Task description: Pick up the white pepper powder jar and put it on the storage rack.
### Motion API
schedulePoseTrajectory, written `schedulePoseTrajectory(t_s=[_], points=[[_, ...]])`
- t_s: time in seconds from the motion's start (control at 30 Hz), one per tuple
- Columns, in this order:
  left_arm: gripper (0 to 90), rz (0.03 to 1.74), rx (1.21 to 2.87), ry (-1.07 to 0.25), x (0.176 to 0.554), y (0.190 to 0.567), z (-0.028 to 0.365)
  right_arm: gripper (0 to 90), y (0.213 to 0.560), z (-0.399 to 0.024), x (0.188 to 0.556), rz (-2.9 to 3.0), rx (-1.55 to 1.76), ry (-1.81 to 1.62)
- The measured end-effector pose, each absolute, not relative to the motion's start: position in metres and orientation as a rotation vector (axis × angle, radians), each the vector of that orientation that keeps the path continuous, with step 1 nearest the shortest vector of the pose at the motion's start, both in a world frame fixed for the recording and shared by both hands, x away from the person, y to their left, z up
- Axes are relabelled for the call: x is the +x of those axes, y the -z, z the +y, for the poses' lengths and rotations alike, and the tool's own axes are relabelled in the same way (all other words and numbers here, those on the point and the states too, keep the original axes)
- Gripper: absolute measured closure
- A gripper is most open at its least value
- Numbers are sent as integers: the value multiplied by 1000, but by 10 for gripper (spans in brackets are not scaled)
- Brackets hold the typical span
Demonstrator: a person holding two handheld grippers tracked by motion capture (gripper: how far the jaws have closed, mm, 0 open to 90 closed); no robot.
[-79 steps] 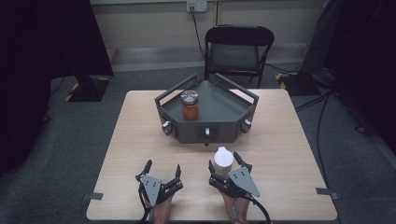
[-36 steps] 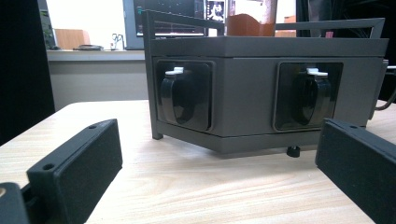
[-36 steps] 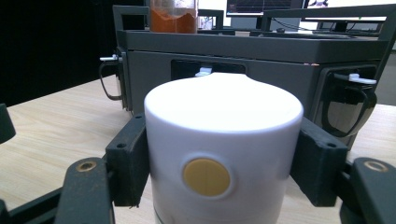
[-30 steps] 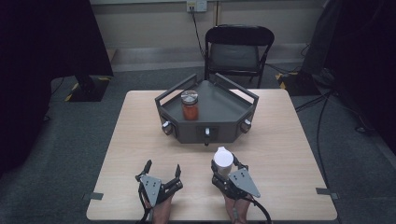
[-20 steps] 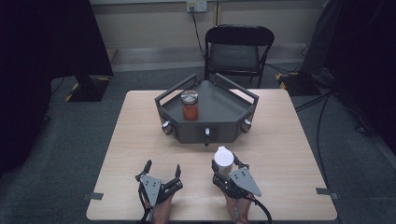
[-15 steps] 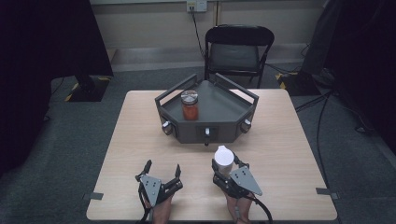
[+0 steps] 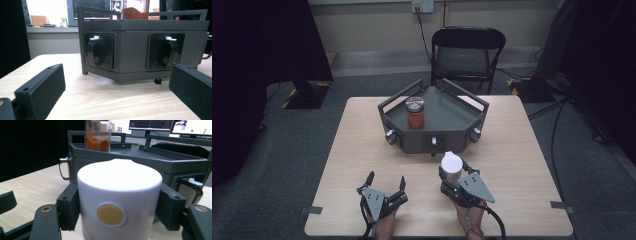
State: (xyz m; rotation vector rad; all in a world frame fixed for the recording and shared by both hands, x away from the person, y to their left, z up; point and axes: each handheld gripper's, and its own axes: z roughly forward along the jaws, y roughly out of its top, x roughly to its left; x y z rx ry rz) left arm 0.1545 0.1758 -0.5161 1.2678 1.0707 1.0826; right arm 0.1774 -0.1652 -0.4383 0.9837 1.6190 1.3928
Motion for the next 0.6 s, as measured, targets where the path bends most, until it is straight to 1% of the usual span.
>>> schedulePoseTrajectory(t_s=[0.6], points=[[2, 1073, 1267, -1085, 154, 516, 175, 304, 400, -179, 199, 1651, 964, -1412]])
